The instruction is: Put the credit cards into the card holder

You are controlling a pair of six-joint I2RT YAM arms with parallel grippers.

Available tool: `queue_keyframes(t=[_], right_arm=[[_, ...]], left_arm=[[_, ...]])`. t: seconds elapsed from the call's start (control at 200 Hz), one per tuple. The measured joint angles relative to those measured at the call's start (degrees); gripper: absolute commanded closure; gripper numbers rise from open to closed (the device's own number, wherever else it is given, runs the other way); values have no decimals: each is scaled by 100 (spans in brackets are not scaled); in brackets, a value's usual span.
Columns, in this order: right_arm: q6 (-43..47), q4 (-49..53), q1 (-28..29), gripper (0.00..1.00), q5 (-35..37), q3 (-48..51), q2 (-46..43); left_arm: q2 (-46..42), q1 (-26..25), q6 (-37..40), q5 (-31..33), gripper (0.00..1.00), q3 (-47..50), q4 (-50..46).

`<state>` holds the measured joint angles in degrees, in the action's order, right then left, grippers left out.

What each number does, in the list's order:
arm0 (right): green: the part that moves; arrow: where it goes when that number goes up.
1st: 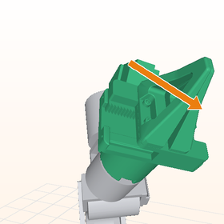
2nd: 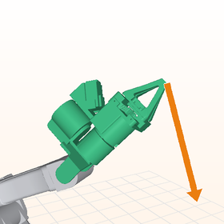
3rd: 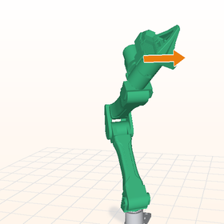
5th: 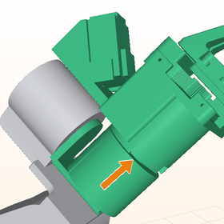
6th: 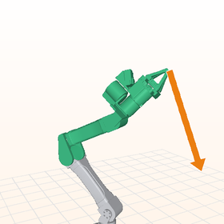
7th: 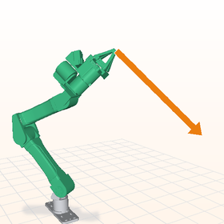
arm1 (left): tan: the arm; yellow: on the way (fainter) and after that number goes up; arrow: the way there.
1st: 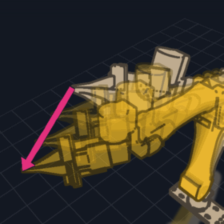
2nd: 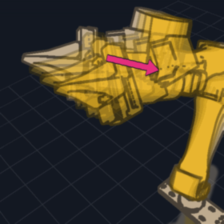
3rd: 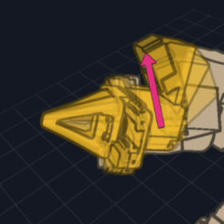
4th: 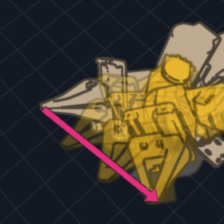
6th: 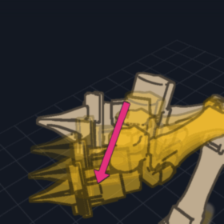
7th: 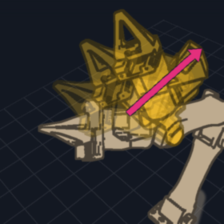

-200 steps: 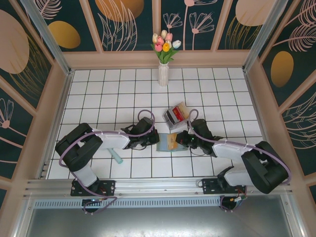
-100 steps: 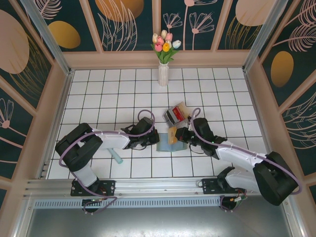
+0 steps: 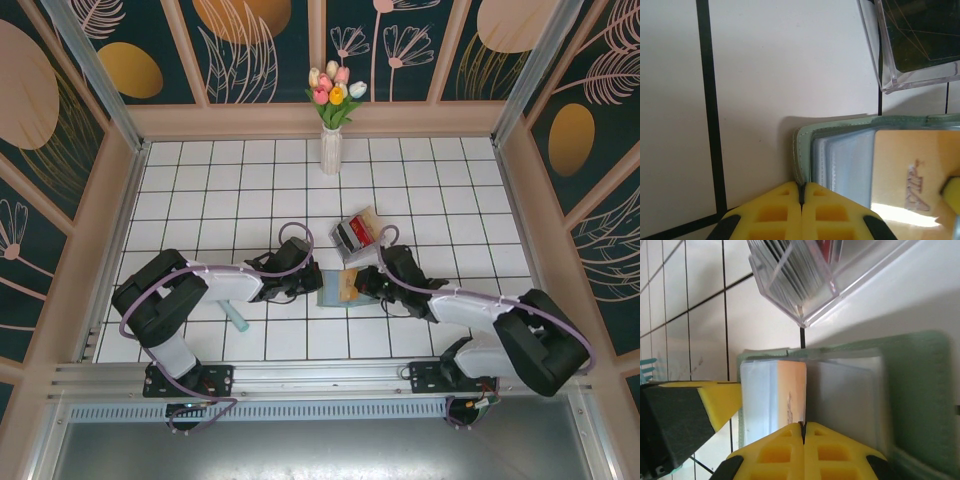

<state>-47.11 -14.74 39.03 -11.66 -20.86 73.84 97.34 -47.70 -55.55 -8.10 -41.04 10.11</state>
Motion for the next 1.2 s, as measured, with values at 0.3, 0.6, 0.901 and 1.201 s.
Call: queue_keyframes(t=[0.3,0.6,0.901,1.201], right_arm=[[-149,-435,170,100,-131,-83,398],[-129,-251,195,100,-144,-284,496],[400,1449,-208,100,236,-592,-929],[955,2562,-343,100,741,-964,-1207]], left_arm=[[0,0,-17,0,100,0,2],[-13,0,-20,4,100,0,-7],[-98,0,-24,101,100,59,-33],[-289,0,-17,109,100,66,-186]])
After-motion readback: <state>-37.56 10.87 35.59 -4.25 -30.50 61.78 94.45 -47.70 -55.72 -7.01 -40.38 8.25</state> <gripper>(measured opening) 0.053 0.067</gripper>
